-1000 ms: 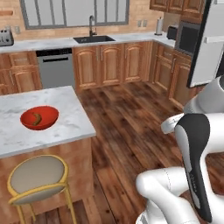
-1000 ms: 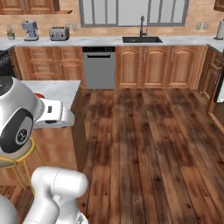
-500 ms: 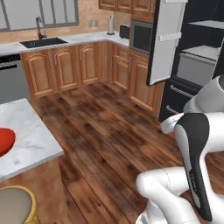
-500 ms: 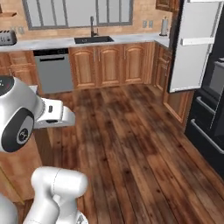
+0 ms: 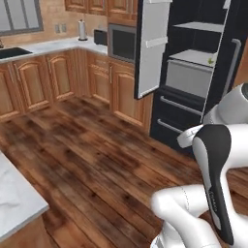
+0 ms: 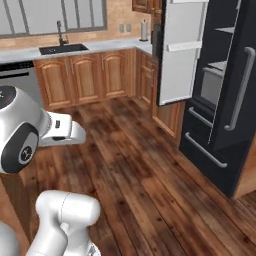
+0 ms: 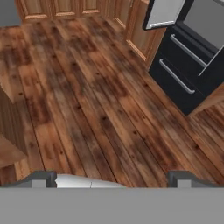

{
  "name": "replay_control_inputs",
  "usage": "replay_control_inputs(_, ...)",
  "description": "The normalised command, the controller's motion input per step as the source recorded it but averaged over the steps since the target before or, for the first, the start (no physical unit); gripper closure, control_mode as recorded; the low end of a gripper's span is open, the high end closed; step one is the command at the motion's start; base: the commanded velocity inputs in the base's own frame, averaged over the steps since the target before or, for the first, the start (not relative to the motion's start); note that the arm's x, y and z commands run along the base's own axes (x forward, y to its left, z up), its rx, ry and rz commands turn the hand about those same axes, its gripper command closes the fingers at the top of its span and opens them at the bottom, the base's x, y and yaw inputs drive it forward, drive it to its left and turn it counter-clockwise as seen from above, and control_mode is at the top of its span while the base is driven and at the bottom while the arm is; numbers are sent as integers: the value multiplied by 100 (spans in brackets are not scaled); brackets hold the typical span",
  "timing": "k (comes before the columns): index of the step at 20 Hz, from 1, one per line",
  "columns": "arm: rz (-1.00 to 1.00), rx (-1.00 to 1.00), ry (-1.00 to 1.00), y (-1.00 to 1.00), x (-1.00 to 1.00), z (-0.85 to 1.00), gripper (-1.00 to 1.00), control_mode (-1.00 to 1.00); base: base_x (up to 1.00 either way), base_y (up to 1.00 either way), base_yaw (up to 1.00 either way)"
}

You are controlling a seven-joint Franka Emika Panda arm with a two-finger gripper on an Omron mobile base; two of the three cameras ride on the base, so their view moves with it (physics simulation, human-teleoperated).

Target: Retrieve the banana and mango from the fridge and place them into the bowl on the dining table.

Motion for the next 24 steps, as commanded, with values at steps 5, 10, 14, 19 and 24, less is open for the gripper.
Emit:
replay_control_inputs(5,0,0,0,0,0,0,-100,100,79,0,-37)
replay_control_inputs(10,0,0,0,0,0,0,-100,100,84,0,-40)
replay_control_inputs(14,0,0,0,0,0,0,-100,100,96,1,-42)
replay_control_inputs(19,0,0,0,0,0,0,-100,100,100,18,-45)
replay_control_inputs(24,0,0,0,0,0,0,-100,100,84,35,-45)
